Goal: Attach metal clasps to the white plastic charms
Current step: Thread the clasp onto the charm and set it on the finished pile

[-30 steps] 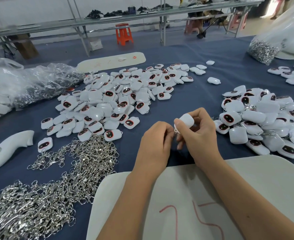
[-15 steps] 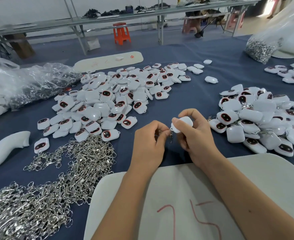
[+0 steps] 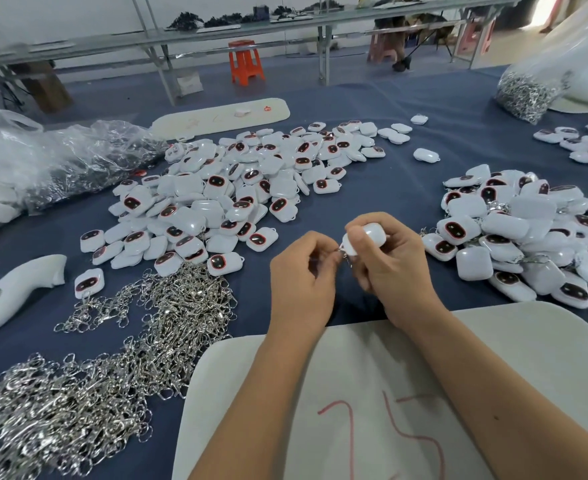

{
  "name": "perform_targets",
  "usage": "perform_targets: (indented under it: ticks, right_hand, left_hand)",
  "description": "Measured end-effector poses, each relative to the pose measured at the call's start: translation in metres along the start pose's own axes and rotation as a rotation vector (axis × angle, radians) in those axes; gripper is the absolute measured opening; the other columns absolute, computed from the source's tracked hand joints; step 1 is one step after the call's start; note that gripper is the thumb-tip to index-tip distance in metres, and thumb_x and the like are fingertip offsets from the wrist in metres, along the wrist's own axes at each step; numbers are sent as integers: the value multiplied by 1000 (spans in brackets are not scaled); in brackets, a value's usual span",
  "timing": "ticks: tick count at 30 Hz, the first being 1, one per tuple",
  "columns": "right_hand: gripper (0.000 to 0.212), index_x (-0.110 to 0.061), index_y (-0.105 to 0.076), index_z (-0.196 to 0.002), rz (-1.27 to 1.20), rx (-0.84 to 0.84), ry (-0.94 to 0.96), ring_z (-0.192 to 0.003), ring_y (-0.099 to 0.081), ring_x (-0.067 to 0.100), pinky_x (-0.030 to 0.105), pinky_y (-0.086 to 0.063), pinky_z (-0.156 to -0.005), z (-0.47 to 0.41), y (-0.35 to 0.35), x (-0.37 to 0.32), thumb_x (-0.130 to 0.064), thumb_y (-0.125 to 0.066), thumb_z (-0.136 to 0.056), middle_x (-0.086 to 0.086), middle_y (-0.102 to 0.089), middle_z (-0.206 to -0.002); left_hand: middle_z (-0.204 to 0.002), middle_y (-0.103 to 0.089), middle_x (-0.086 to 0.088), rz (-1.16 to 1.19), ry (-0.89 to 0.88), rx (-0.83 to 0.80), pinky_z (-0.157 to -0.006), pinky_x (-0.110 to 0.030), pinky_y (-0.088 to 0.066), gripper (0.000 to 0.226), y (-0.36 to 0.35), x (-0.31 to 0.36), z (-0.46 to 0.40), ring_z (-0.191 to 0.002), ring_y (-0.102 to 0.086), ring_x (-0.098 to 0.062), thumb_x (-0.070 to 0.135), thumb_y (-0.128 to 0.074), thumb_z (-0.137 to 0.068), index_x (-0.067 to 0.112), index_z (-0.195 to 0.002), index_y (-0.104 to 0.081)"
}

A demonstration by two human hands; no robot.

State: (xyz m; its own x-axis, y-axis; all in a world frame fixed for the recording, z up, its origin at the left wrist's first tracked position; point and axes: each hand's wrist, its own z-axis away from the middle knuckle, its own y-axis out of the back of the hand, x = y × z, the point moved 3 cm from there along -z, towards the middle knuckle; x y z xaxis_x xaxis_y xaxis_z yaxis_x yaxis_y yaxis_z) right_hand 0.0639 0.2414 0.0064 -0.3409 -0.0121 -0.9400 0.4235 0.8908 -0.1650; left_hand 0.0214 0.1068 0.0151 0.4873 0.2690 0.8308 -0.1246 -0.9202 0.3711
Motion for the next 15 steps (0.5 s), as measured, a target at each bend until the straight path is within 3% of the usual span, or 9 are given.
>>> perform_targets:
  ticks: [2, 7, 12, 15]
  right_hand:
    - [23, -15, -67, -93, -100, -17, -71, -42, -43, 12, 18, -32, -40, -1, 2, 1, -38, -73, -93, 2, -60, -68]
    - [39, -16, -67, -96, -200, -28, -97, -42, -40, 10, 15, -30, -40, -2, 1, 0, -52, -75, -83, 3, -55, -61]
    - [24, -21, -68, -93, -158, -16, -122, -45, -40, 12, 18, -30, -41, -3, 0, 2, -45, -74, -91, 0, -51, -57]
    - [10, -21, -69, -94, -182, -33, -174, -44, -40, 12, 20, -29, -41, -4, 2, 5, -30, -70, -99, 0, -54, -59]
  left_hand:
    - [-83, -71, 8, 199, 96, 10, -76, -13, -48, 18, -4, -1, -1, -81, -66, -7, 0, -70, -90, 16, -83, -68]
    - [-91, -75, -15, 618, 411, -92, -85, -35, -56, 8, -20, -12, 3, -85, -68, -22, 10, -66, -98, 10, -95, -73]
    - [-74, -69, -4, 557, 385, -26, -72, -28, -52, 18, -17, -13, 1, -70, -61, -15, 6, -66, -95, 16, -82, -73]
    - [-71, -70, 6, 286, 247, 10, -69, -19, -50, 16, -10, -11, -2, -67, -63, -9, 9, -69, -94, 18, -80, -71]
